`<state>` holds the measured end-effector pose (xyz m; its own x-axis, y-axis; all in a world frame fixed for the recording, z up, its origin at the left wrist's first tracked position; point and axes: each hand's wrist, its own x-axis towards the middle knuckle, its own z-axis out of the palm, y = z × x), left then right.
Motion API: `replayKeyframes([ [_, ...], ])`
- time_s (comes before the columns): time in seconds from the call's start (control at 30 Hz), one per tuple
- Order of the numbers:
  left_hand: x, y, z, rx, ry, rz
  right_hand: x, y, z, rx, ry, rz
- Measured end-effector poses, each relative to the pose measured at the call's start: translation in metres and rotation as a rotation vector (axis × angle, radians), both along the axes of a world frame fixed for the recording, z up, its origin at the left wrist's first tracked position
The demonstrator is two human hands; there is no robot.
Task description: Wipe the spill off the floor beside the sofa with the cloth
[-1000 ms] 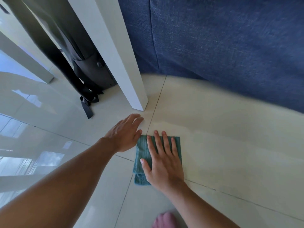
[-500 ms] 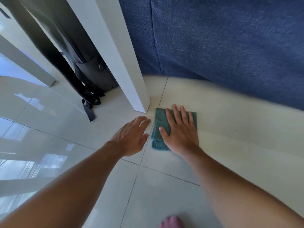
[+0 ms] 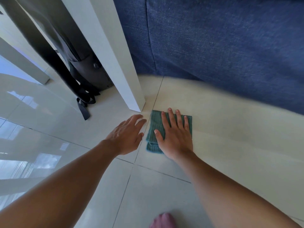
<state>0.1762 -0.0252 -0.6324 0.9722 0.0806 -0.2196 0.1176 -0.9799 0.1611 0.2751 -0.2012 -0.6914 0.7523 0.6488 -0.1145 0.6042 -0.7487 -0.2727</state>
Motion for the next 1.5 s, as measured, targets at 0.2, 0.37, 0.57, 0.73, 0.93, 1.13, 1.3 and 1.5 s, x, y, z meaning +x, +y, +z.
replayKeyframes([
  [0.2,0.004,-0.016,-0.003,0.055,0.017,-0.068,-0.043,-0.035,0.004,0.041,0.045,-0.012],
  [0.37,0.026,-0.04,-0.006,0.09,-0.006,-0.127,-0.047,-0.065,0.005,0.046,0.045,0.041],
  [0.57,0.072,-0.076,-0.011,0.124,0.006,-0.257,-0.021,-0.117,0.003,0.017,0.024,-0.079],
  [0.73,0.099,-0.1,-0.017,0.122,-0.011,-0.288,0.004,-0.199,0.002,-0.062,0.002,-0.203],
  [0.93,0.119,-0.104,-0.018,0.044,-0.1,-0.265,0.017,-0.304,0.006,-0.152,-0.014,-0.5],
  [1.13,0.113,-0.099,-0.021,0.027,-0.126,-0.247,0.02,-0.312,0.007,-0.18,-0.025,-0.558],
  [1.3,0.11,-0.098,-0.023,0.006,-0.138,-0.214,0.034,-0.31,0.005,-0.19,-0.042,-0.57],
  [1.5,0.105,-0.095,-0.031,0.007,-0.124,-0.196,0.078,-0.297,0.003,-0.196,-0.075,-0.564],
])
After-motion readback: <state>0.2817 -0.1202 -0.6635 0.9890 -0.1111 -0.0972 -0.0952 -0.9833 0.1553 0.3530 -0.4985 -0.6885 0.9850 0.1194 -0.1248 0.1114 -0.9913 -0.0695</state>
